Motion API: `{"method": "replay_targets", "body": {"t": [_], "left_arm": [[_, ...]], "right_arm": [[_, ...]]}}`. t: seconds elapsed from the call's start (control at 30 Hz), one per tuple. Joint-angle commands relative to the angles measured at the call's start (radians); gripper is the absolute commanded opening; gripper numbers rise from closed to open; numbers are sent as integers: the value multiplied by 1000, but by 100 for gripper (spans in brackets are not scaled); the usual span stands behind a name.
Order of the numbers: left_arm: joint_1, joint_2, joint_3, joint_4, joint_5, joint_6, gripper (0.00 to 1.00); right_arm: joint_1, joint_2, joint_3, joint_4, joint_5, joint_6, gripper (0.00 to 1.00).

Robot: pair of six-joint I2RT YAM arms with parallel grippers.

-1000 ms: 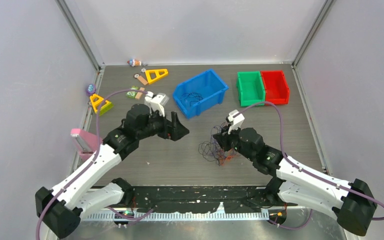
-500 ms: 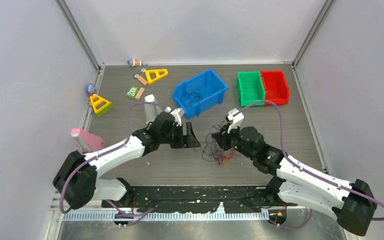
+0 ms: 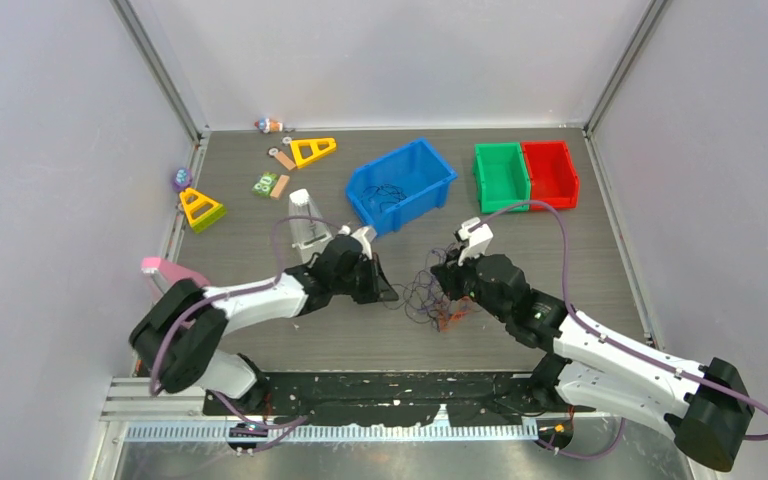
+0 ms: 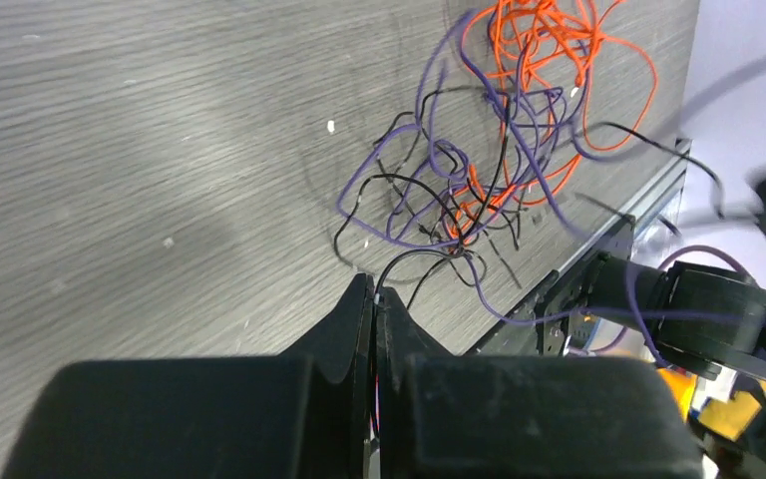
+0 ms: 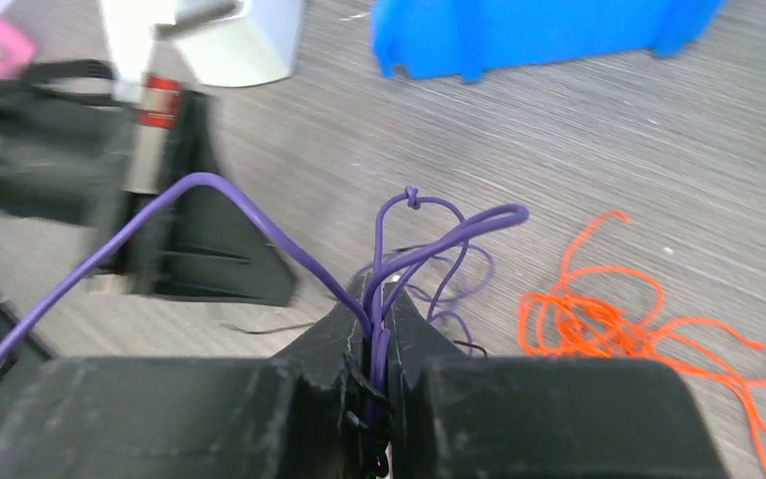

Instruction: Untangle the cables

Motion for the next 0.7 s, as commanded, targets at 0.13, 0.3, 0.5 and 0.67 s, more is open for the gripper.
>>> {"method": "replay_targets", "body": {"t": [0.13,0.3,0.5,0.67], "left_arm": [[202,-560,-19,-332,-317,176,0],[403,-765,81,-585,-375,291,0],[479,-851,146,-659,-379,330,0],[479,-820,175,-579,-142,366,0]], "right_arm": [[-133,-14,3,-328,485,256,5],[-257,-101,-63,-392,561,418,16],[-284,-145,-69,-422,534,430,77],[-285,-157,-53,-280,337,114,89]]}}
